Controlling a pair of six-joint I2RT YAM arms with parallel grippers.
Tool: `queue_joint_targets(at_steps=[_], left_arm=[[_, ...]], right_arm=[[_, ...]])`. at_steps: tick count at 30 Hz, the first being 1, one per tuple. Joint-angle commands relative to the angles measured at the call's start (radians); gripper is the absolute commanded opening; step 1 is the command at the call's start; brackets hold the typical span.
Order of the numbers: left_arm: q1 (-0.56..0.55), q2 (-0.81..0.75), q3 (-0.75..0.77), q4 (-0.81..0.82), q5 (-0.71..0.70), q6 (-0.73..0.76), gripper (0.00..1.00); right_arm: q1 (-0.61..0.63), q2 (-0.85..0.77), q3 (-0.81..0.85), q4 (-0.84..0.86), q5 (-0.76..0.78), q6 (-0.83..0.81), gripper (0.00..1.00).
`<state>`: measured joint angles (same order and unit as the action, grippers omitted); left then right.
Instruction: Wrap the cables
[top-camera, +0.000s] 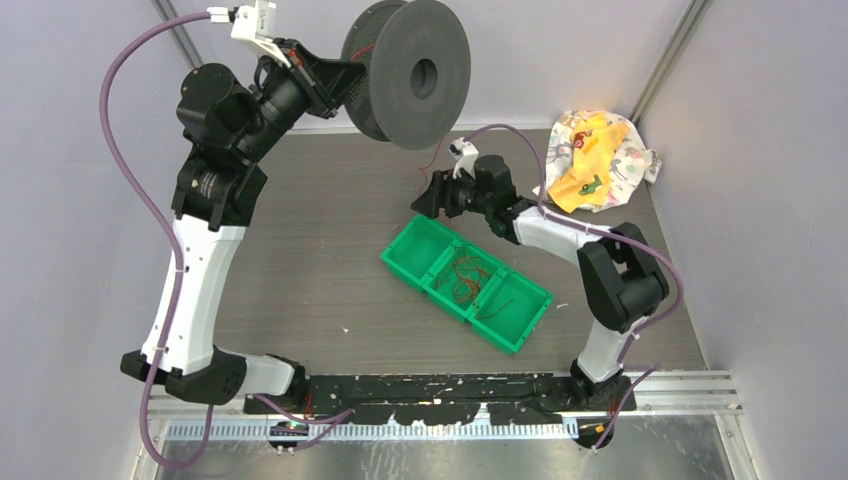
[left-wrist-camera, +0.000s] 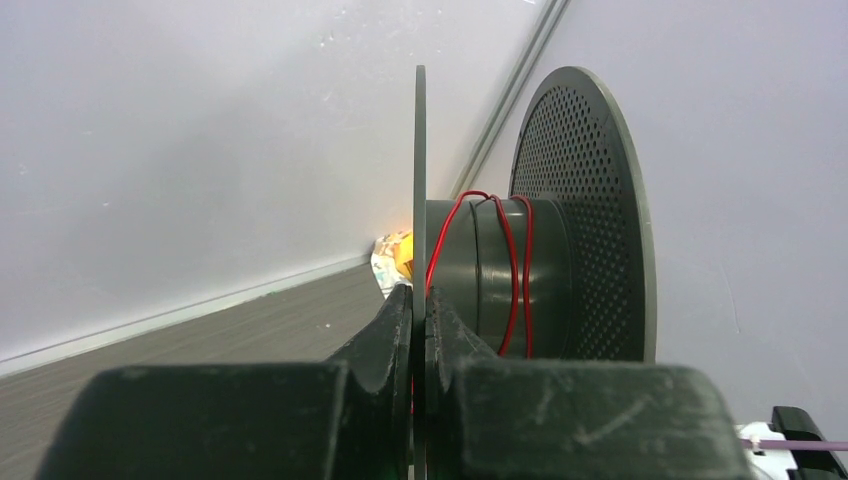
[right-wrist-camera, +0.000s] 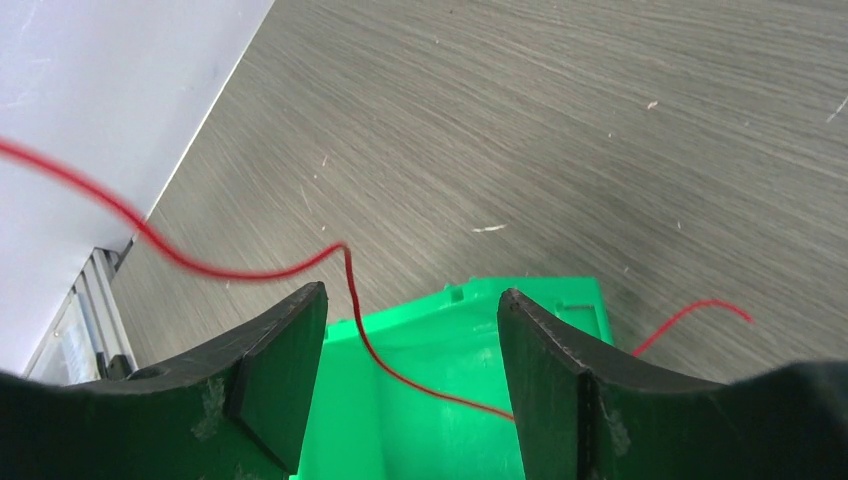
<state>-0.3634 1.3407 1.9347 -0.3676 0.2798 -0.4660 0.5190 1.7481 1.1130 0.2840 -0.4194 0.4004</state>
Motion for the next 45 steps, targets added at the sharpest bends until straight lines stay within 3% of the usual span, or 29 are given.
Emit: queue_joint_targets(at_steps=[1, 2, 4, 6, 7, 8, 16, 22, 28, 37, 42, 45], left_arm=[[0.006, -0.023, 0.071, 0.102, -0.011, -0.023, 0.00], [0.005, -0.024, 0.074, 0.098, -0.009, -0.022, 0.00], [0.006, -0.027, 0.076, 0.097, -0.009, -0.020, 0.00], [0.006, -0.030, 0.076, 0.094, -0.013, -0.017, 0.00], [0.006, -0.031, 0.074, 0.094, -0.018, -0.016, 0.00], [0.006, -0.033, 0.071, 0.094, -0.028, -0.015, 0.00], [0.006, -0.020, 0.044, 0.022, -0.343, -0.014, 0.00], [0.006, 0.024, -0.013, 0.012, -0.536, -0.069, 0.00], [0.003, 0.059, -0.068, -0.003, -0.645, -0.049, 0.00], [-0.111, 0.141, -0.098, -0.024, -0.783, 0.253, 0.00], [-0.186, 0.154, -0.141, 0.006, -0.839, 0.349, 0.00], [-0.189, 0.159, -0.149, -0.005, -0.759, 0.376, 0.00]], right_arm=[[0.017, 0.040, 0.078, 0.097, 0.000, 0.020, 0.68], [0.022, 0.050, 0.082, 0.098, 0.004, 0.022, 0.67], [0.024, 0.067, 0.087, 0.095, 0.006, 0.035, 0.55], [0.025, 0.075, 0.101, 0.061, 0.016, 0.049, 0.28], [0.024, 0.077, 0.113, 0.030, 0.026, 0.059, 0.09], [0.023, 0.071, 0.118, 0.004, 0.032, 0.062, 0.01], [0.040, -0.145, 0.004, -0.175, 0.083, 0.036, 0.00], [0.214, -0.314, 0.008, -0.429, 0.219, -0.074, 0.00], [0.364, -0.390, 0.165, -0.663, 0.239, -0.182, 0.01], [0.445, -0.381, 0.495, -0.947, 0.196, -0.393, 0.01], [0.445, -0.356, 0.632, -0.989, 0.203, -0.492, 0.00], [0.445, -0.367, 0.638, -0.929, 0.247, -0.521, 0.01]])
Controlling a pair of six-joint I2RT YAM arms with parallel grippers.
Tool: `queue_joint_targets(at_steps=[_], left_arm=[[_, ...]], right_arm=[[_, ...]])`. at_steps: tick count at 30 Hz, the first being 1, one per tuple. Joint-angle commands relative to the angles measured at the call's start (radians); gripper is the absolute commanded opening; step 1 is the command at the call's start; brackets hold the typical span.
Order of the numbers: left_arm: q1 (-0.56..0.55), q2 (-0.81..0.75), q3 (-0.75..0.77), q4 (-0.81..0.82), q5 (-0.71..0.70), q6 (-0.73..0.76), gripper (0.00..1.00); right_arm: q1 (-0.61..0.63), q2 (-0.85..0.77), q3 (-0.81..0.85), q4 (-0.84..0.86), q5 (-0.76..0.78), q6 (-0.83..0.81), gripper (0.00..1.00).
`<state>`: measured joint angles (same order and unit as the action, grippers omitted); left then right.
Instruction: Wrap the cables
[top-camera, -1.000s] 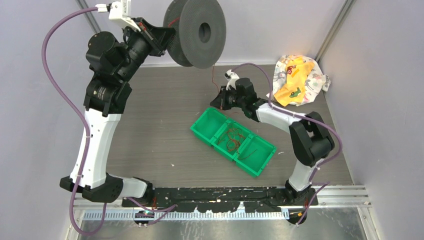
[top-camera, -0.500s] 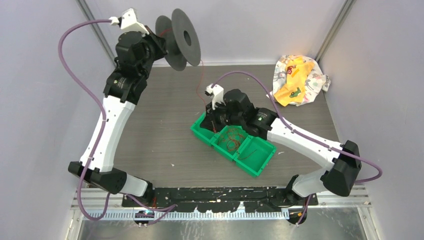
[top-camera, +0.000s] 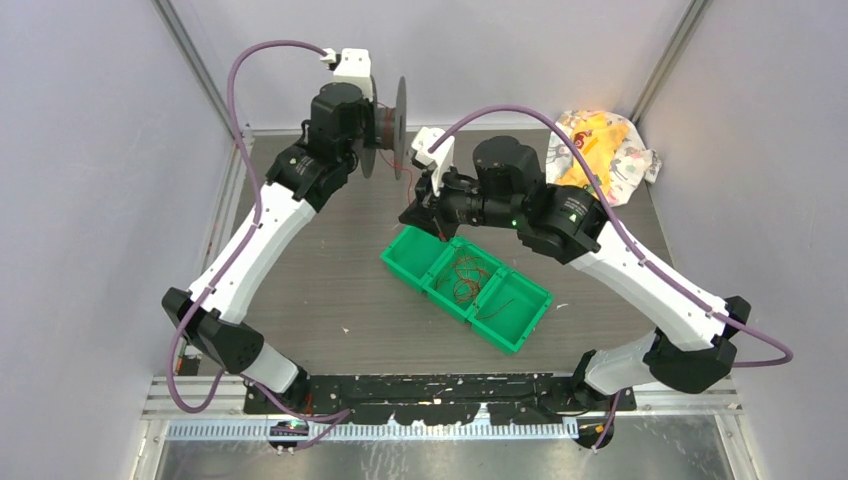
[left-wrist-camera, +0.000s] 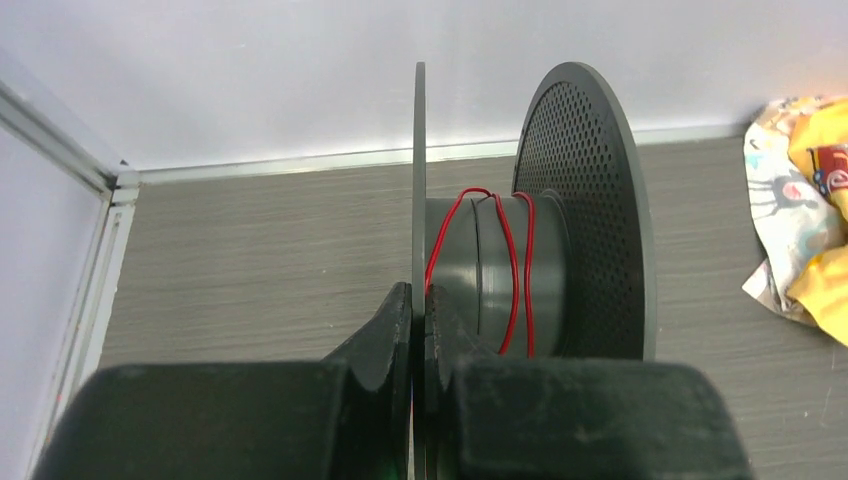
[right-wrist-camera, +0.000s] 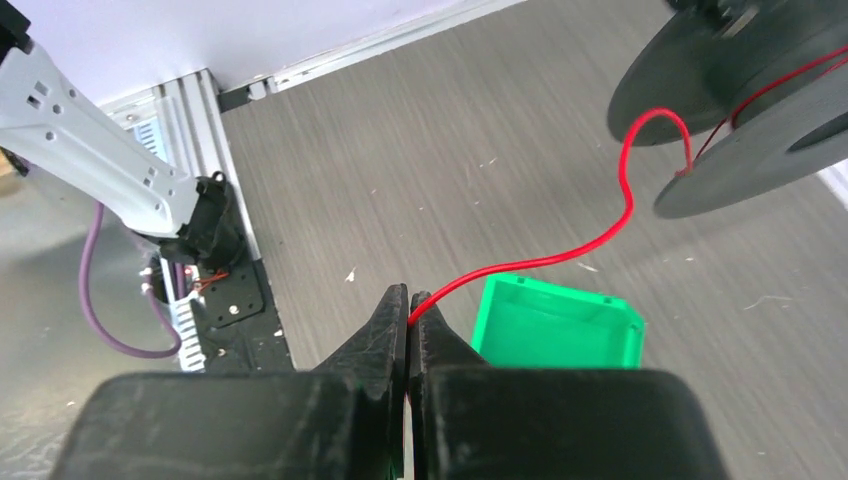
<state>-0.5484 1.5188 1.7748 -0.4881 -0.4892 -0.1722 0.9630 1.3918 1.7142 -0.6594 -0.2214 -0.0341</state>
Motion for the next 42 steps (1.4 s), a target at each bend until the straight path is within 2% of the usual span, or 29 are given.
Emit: queue_joint_targets(at_steps=[1, 5, 9, 20, 26, 33, 36, 38, 42], left_arm=[[-0.003, -0.015, 0.011, 0.109, 0.065, 0.099, 0.00], [-0.004, 0.018, 0.033, 0.012, 0.261, 0.139, 0.00], [-0.004, 0.015, -0.007, -0.021, 0.442, 0.165, 0.00], [-0.004, -0.067, -0.122, -0.060, 0.693, 0.307, 0.00], [-0.004, -0.085, -0.115, -0.142, 0.812, 0.368, 0.00], [0.011, -0.138, -0.047, -0.165, 1.055, 0.367, 0.00], [0.030, -0.163, -0.016, -0.145, 1.124, 0.341, 0.00], [0.066, -0.186, -0.019, -0.074, 1.152, 0.273, 0.00], [0.186, -0.225, -0.056, 0.138, 1.196, 0.033, 0.00]], right_arm=[[0.001, -0.022, 0.027, 0.048, 0.069, -0.094, 0.01], [0.000, -0.072, -0.022, 0.170, 0.186, -0.151, 0.01], [-0.042, -0.061, -0.006, 0.175, 0.218, -0.204, 0.01], [-0.304, -0.061, -0.049, 0.223, 0.123, -0.157, 0.00], [-0.451, -0.041, -0.084, 0.233, 0.092, -0.075, 0.01], [-0.511, -0.025, -0.172, 0.258, 0.008, -0.029, 0.00], [-0.537, -0.033, -0.229, 0.293, -0.056, 0.001, 0.00], [-0.543, -0.036, -0.255, 0.302, -0.084, 0.018, 0.00], [-0.546, -0.040, -0.289, 0.314, -0.162, 0.033, 0.01]])
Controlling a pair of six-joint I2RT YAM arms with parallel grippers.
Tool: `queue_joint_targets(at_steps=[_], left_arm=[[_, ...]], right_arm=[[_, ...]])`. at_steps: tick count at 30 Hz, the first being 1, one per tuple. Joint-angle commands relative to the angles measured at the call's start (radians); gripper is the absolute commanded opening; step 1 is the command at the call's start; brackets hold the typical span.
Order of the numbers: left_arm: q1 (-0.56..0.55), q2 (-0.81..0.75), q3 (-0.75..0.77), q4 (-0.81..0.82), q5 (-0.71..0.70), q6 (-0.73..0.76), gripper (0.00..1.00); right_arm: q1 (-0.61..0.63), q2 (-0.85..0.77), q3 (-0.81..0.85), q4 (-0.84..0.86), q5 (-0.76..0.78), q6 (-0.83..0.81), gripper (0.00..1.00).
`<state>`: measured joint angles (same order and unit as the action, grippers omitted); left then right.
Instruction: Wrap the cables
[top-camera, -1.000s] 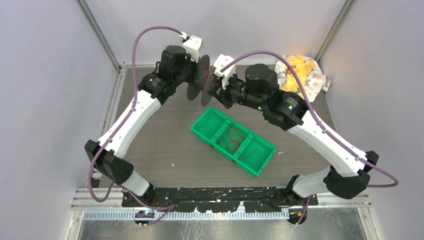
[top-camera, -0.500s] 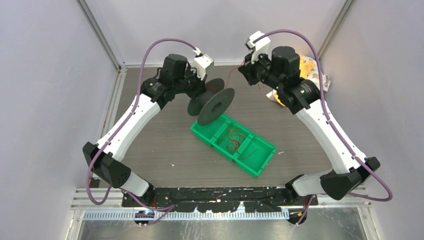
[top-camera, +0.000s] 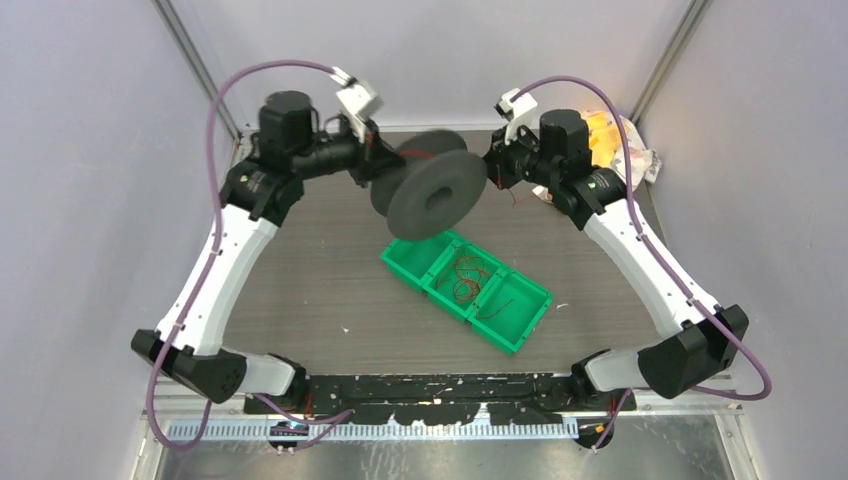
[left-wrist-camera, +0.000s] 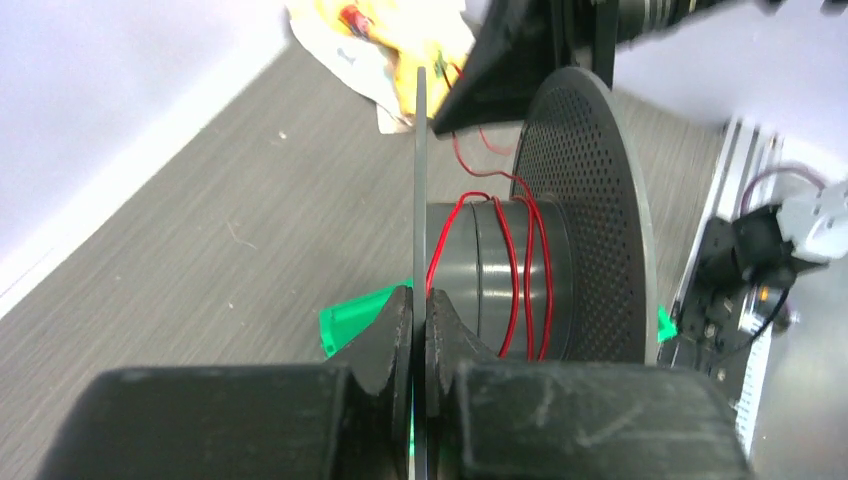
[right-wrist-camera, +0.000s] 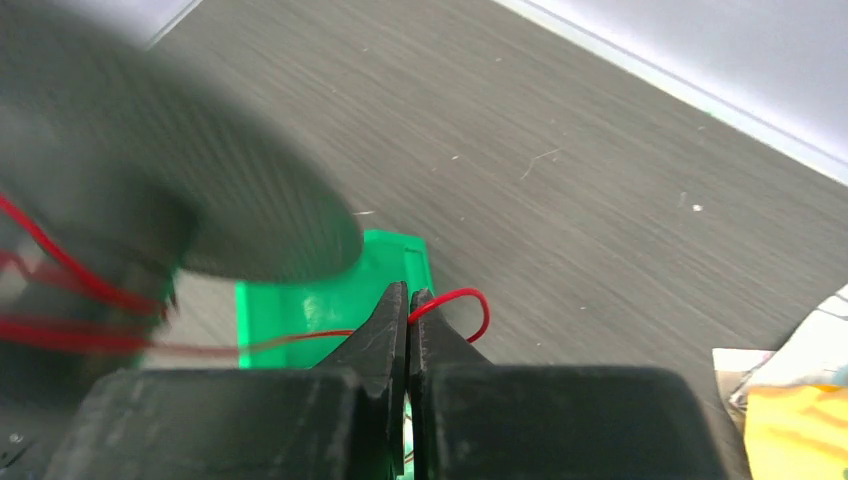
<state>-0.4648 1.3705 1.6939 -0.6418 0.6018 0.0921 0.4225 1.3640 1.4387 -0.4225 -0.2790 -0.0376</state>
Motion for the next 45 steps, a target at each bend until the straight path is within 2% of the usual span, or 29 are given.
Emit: queue_joint_targets(at_steps=[1, 5, 8, 14, 16, 25, 38, 45], left_arm=[[0.130, -0.083, 0.013, 0.348, 0.115, -0.292, 0.00], [0.202, -0.084, -0.015, 0.535, 0.140, -0.505, 0.00], [0.219, -0.074, -0.024, 0.613, 0.090, -0.598, 0.00], [0.222, -0.068, -0.070, 0.721, -0.006, -0.727, 0.00], [0.222, -0.070, -0.081, 0.744, -0.028, -0.748, 0.00], [0.222, -0.082, -0.102, 0.786, -0.116, -0.805, 0.00], [0.222, -0.138, -0.065, 0.707, -0.228, -0.755, 0.00], [0.223, -0.157, -0.040, 0.682, -0.230, -0.729, 0.00]], right_arm=[[-0.005, -0.014, -0.023, 0.085, -0.128, 0.061, 0.01], [-0.005, -0.034, -0.092, 0.169, -0.170, 0.148, 0.01], [-0.005, -0.047, -0.148, 0.259, -0.209, 0.237, 0.01], [-0.003, -0.046, -0.213, 0.406, -0.253, 0.410, 0.19], [0.002, -0.046, -0.239, 0.472, -0.258, 0.458, 0.21], [0.030, -0.016, -0.300, 0.611, -0.259, 0.588, 0.40], [0.031, -0.026, -0.318, 0.543, -0.229, 0.543, 0.55], [0.031, -0.070, -0.361, 0.472, -0.082, 0.521, 0.69]])
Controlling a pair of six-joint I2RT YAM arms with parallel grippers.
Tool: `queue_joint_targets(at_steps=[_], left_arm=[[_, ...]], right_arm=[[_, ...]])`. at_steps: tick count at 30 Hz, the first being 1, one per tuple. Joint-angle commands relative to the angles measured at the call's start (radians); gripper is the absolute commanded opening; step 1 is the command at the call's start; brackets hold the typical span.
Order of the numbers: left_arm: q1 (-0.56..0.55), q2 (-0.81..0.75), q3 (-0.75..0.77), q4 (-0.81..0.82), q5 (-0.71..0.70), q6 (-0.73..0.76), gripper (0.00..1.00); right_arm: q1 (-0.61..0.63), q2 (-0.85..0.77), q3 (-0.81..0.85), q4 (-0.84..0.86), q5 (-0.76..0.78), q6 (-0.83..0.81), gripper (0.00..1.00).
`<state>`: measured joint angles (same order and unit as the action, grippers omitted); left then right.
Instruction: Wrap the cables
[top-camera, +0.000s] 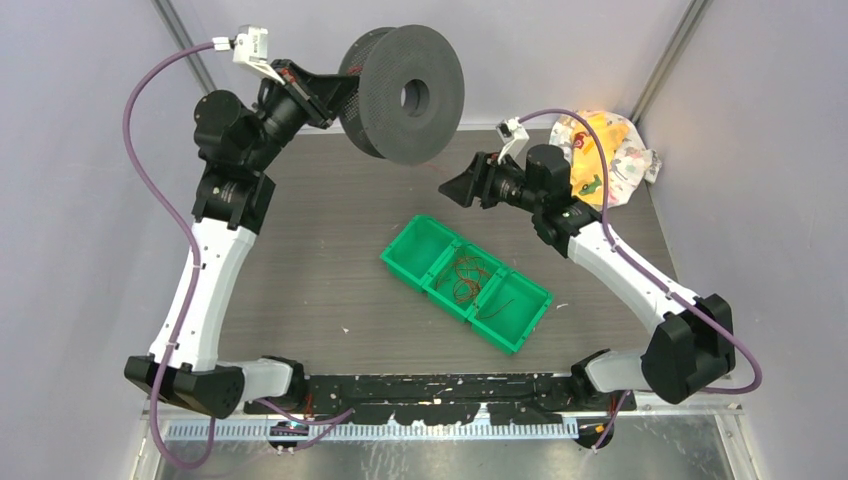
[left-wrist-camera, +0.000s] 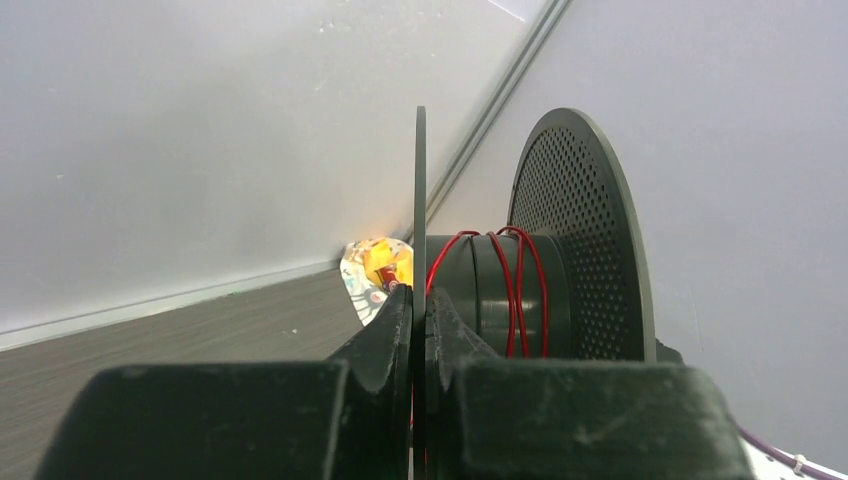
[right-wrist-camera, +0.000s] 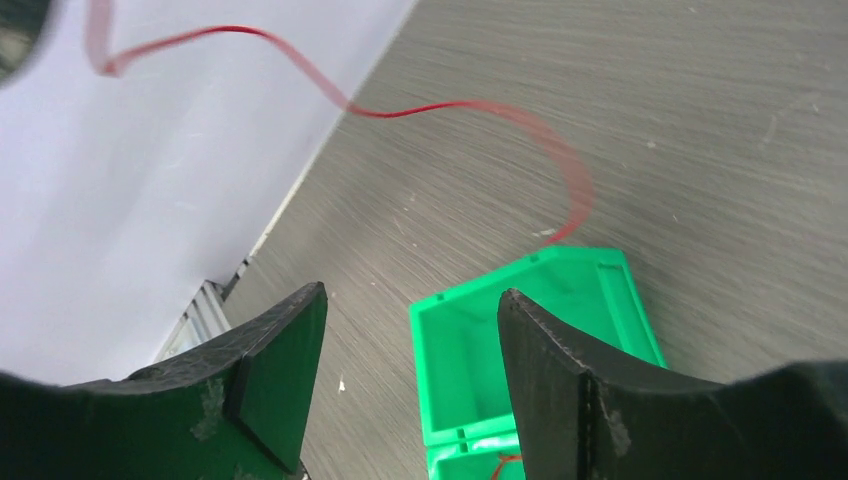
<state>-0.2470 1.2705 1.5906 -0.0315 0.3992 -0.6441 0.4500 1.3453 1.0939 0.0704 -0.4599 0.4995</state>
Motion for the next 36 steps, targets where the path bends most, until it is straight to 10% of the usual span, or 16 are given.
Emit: queue_joint_targets(at_steps=[1, 36], left_arm=[[0.005, -0.058, 0.062, 0.072, -0.028, 0.007, 0.00], [0.005, -0.083, 0.068, 0.090, -0.005, -0.023, 0.00]], right_arm=[[0.003, -0.045, -0.014, -0.021, 0.093, -0.004, 0.69], [0.049, 0.190, 0.125, -0.017, 0.054, 0.068, 0.72]])
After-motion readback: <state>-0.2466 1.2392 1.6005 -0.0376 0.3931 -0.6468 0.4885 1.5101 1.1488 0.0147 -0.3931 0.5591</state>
